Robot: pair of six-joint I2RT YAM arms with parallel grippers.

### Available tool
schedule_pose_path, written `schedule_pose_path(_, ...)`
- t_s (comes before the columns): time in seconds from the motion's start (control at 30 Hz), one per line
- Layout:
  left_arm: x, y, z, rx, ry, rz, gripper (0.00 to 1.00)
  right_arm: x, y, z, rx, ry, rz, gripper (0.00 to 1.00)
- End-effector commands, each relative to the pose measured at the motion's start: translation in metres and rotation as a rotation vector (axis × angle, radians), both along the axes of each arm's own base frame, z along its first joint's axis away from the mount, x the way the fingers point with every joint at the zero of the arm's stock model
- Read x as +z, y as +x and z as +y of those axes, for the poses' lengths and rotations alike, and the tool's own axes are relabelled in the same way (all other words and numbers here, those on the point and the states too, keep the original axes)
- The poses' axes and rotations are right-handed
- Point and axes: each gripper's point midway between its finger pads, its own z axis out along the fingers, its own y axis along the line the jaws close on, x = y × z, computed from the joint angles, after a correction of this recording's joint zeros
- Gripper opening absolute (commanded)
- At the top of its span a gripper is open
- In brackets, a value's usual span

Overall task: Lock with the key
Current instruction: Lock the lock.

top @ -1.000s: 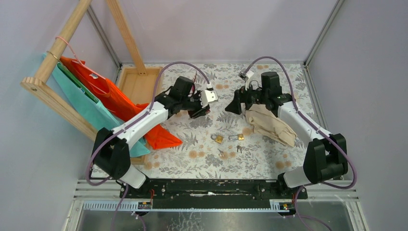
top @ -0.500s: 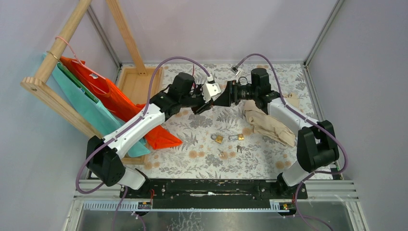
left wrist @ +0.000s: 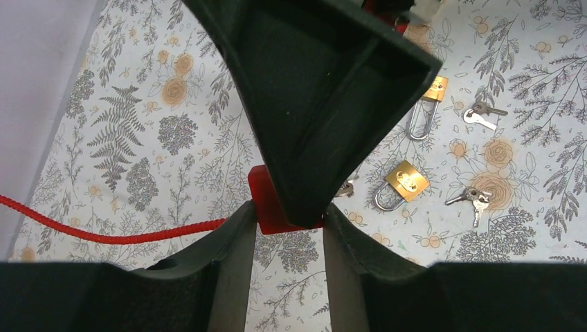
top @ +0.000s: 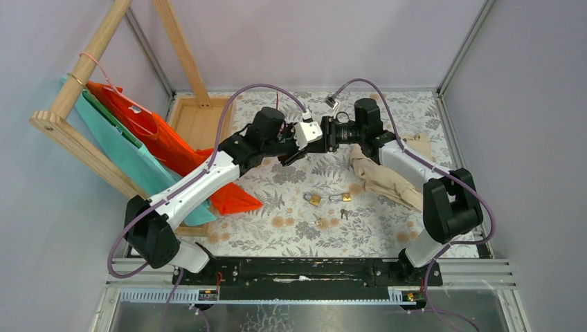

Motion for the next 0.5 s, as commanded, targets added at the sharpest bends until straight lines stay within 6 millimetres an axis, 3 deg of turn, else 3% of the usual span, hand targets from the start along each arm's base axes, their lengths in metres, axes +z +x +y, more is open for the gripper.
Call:
schedule_pose_path(0.0, 0.015, 0.012, -0.009, 0.012, -0.029, -0.090, 0.05, 0.018, 0.001, 0.010, 0.038, 0.039, -0.039, 0.46)
schedule_pose_path(0.2, 0.011, 0.013, -0.010, 0.021, -0.011, -0.098, 0.06, 0.014, 0.001, 0.012, 0.042, 0.028, -0.045, 0.31)
schedule_pose_path(0.3, 0.010, 0.012, -0.010, 0.024, -0.014, -0.091, 0.11, 0.012, 0.004, 0.009, 0.038, -0.009, -0.086, 0.23)
schedule_pose_path(0.37, 0.007, 0.010, -0.009, 0.026, -0.015, -0.082, 0.19, 0.013, 0.004, 0.006, 0.042, -0.040, -0.135, 0.17)
schedule_pose_path(0.43, 0.006, 0.009, -0.008, 0.031, -0.018, -0.076, 0.32, 0.012, 0.004, 0.000, 0.045, -0.085, -0.200, 0.02)
schedule_pose_path(0.47, 0.006, 0.008, -0.007, 0.035, -0.021, -0.075, 0.40, 0.011, 0.005, -0.003, 0.042, -0.108, -0.237, 0.00)
